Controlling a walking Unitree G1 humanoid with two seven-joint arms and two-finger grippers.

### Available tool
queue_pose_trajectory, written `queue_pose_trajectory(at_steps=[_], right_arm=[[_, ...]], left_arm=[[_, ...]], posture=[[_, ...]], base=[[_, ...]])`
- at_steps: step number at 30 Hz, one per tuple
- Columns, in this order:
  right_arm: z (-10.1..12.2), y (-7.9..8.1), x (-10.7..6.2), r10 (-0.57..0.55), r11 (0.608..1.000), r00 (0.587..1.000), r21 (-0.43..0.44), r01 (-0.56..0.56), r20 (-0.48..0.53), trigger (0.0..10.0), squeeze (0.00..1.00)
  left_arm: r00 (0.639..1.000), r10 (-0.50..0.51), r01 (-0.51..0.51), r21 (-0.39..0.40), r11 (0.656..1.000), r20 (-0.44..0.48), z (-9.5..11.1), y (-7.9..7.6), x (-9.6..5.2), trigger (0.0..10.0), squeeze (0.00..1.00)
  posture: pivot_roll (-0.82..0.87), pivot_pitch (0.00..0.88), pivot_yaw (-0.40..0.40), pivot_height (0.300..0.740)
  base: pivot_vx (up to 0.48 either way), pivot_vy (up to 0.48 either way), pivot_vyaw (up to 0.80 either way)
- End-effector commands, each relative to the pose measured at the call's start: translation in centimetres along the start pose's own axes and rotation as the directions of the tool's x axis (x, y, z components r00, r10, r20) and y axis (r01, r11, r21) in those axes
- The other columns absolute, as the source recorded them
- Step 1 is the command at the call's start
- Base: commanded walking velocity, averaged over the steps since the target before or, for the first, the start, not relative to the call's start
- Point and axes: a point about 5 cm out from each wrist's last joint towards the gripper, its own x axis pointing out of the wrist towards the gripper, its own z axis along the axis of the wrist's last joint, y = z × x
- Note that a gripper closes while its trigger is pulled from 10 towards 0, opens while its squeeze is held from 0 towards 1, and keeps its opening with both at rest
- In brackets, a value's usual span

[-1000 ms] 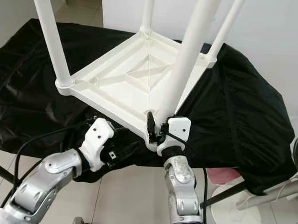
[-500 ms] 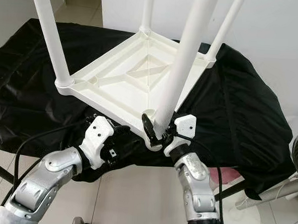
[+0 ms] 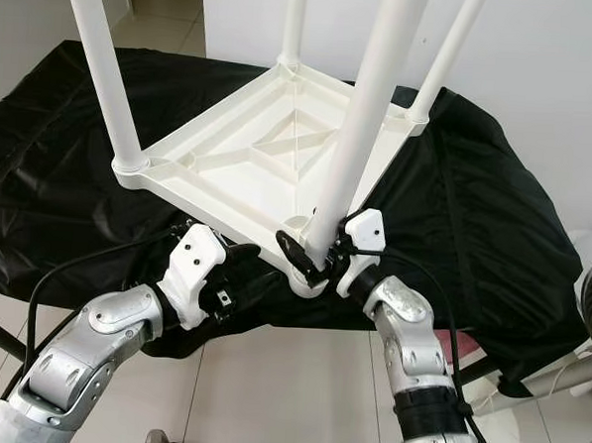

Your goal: Building children table

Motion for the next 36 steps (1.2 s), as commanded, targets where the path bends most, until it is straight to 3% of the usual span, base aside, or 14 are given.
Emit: queue_pose_trajectory(at_steps=[1, 7, 17, 18, 21, 22, 30, 31, 33, 36], right_arm=[[-0.4, -0.1, -0.1, 0.01, 1.0, 1.0, -0.003, -0.01, -0.013, 0.0, 0.0], [-0.8, -0.3, 0.0, 0.0, 1.0, 1.0, 0.006, 0.0, -0.016, 0.0, 0.0], [-2.3, 1.0, -0.8, -0.103, 0.991, 0.995, 0.085, 0.104, -0.02, 0.0, 0.0], [-2.4, 1.1, -0.9, -0.141, 0.985, 0.99, 0.094, 0.142, -0.017, 3.5, 0.0], [-2.5, 1.1, -0.9, -0.165, 0.981, 0.986, 0.098, 0.166, -0.013, 3.5, 0.0], [-2.4, 1.2, -0.8, -0.186, 0.977, 0.982, 0.101, 0.186, -0.001, 10.0, 0.0], [-2.2, 1.8, -0.7, -0.28, 0.956, 0.96, 0.096, 0.276, 0.023, 10.0, 0.0], [-2.2, 2.0, -0.7, -0.344, 0.936, 0.939, 0.086, 0.342, 0.018, 10.0, 0.0], [-2.2, 2.0, -0.7, -0.344, 0.936, 0.939, 0.086, 0.342, 0.018, 10.0, 0.0], [-2.4, 2.6, -0.5, -0.456, 0.887, 0.89, 0.078, 0.455, -0.012, 10.0, 0.0]], left_arm=[[0.998, -0.06, 0.06, -0.001, 0.998, -0.003, -0.2, -0.5, 0.3, 10.0, 0.0], [0.999, -0.054, 0.054, -0.002, 0.999, 0.007, -0.1, -0.4, 0.6, 10.0, 0.0], [0.999, -0.027, 0.028, -0.027, 0.999, 0.019, -0.7, -0.4, 1.3, 10.0, 0.0], [0.999, -0.03, 0.03, -0.029, 0.999, 0.017, -0.9, -0.5, 1.5, 10.0, 0.0], [0.999, -0.032, 0.032, -0.029, 0.999, 0.015, -1.0, -0.5, 1.6, 10.0, 0.0], [0.999, -0.031, 0.031, -0.031, 0.999, 0.014, -1.0, -0.3, 1.6, 10.0, 0.0], [1.0, -0.022, 0.022, -0.033, 0.999, 0.005, -1.2, 0.1, 1.6, 10.0, 0.0], [1.0, -0.021, 0.021, -0.035, 0.999, 0.007, -1.2, 0.2, 1.6, 10.0, 0.0], [1.0, -0.021, 0.021, -0.035, 0.999, 0.007, -1.2, 0.2, 1.6, 10.0, 0.0], [1.0, -0.015, 0.015, -0.04, 0.999, 0.01, -1.2, 0.3, 1.6, 10.0, 0.0]], posture=[[0.05, 0.068, -0.057, 0.74], [0.05, 0.051, -0.07, 0.74], [0.03, 0.009, -0.07, 0.74], [0.02, 0.0, -0.067, 0.74], [0.02, 0.0, -0.067, 0.74], [0.0, 0.0, -0.059, 0.74], [-0.02, 0.002, -0.05, 0.74], [-0.02, 0.0, -0.05, 0.74], [-0.02, 0.0, -0.05, 0.74], [-0.02, 0.0, -0.054, 0.74]], base=[[0.0, 0.0, 0.0], [0.0, 0.0, 0.0], [0.0, 0.0, 0.0], [0.0, 0.0, 0.0], [0.0, 0.0, 0.0], [0.0, 0.0, 0.0], [0.0, 0.0, 0.0], [0.0, 0.0, 0.0], [0.0, 0.0, 0.0], [0.0, 0.0, 0.0]])
